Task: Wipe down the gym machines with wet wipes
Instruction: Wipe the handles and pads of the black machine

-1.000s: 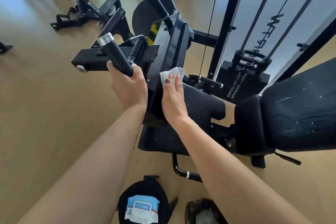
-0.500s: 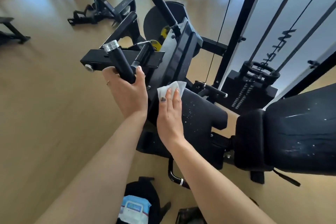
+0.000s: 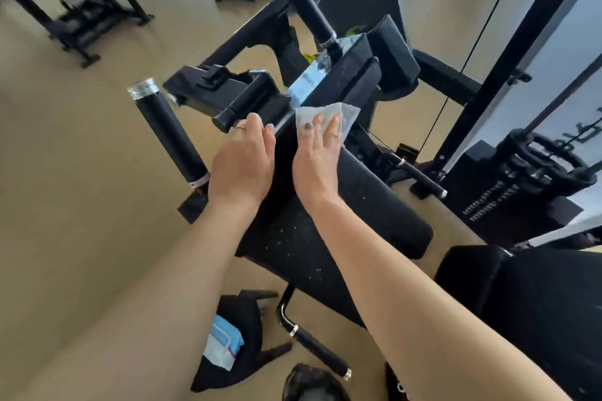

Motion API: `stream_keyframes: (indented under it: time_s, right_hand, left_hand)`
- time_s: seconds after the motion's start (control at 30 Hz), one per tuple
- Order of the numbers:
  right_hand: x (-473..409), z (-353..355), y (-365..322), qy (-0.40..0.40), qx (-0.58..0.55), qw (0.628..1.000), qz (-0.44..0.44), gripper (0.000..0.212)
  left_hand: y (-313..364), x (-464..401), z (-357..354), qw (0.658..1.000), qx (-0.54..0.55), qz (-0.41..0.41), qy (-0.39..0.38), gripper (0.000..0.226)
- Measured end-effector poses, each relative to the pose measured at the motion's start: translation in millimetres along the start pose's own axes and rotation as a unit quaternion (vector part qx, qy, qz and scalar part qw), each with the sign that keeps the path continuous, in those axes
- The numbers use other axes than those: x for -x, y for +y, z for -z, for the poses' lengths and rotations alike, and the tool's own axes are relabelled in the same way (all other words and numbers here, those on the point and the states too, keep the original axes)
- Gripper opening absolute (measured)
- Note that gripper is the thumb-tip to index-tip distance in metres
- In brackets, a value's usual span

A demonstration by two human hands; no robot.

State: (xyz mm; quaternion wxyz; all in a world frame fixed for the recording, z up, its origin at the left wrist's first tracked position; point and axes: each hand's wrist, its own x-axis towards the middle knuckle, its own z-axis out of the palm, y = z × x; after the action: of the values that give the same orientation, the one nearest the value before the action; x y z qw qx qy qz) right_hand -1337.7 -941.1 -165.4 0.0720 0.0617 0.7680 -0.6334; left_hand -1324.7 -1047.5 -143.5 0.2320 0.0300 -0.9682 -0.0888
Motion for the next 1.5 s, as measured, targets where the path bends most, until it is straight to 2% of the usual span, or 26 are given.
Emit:
stream_keyframes:
  time_s: [0.2,0.33,0.5,0.6,0.73,0.93,1.1,1.2,1.3,1.4,1.5]
  right_hand:
    - [43,-29,22,0.001,-0.002,0.998,0.06,0.056]
    - [29,-30,27,0.023,0.022,0.995,0.098,0.056]
    - [-68,9,10,0.081,0.025,0.996,0.038,0.056]
    - [-98,17,4,0.113,0.023,0.993,0.009,0.058]
    - [-66,-3,10,0.114,0.02,0.993,0.028,0.057]
    - [21,-33,37,0.037,0.018,0.993,0.108,0.057]
    - [-36,-17,33,0.072,0.116,0.978,0.155,0.059]
    - [-100,12,18,0.114,0.134,0.978,0.111,0.061]
    - [-136,28,10,0.119,0.124,0.984,0.05,0.059]
    - [-99,7,22,0.117,0.141,0.979,0.092,0.064]
    - [-13,-16,40,0.051,0.133,0.975,0.168,0.062]
  left_hand:
    - [1,-1,-8,0.997,-0.076,-0.001,0.001,0.027]
    - [1,0,-10,0.997,-0.072,0.001,-0.005,0.028]
    - [2,2,-6,0.998,-0.061,0.008,-0.018,0.031]
    - [4,2,-5,0.998,-0.061,0.017,-0.02,0.032]
    - [5,1,-4,0.997,-0.07,0.016,-0.019,0.03]
    - [7,1,-5,0.996,-0.081,0.028,-0.012,0.029]
    - [8,1,-4,0.995,-0.09,0.033,-0.019,0.028]
    - [8,1,-2,0.995,-0.091,0.028,-0.03,0.026]
    - [8,0,-1,0.994,-0.098,0.025,-0.033,0.025]
    - [7,1,-3,0.993,-0.107,0.026,-0.03,0.026]
    - [8,-1,-4,0.993,-0.112,0.021,-0.027,0.027]
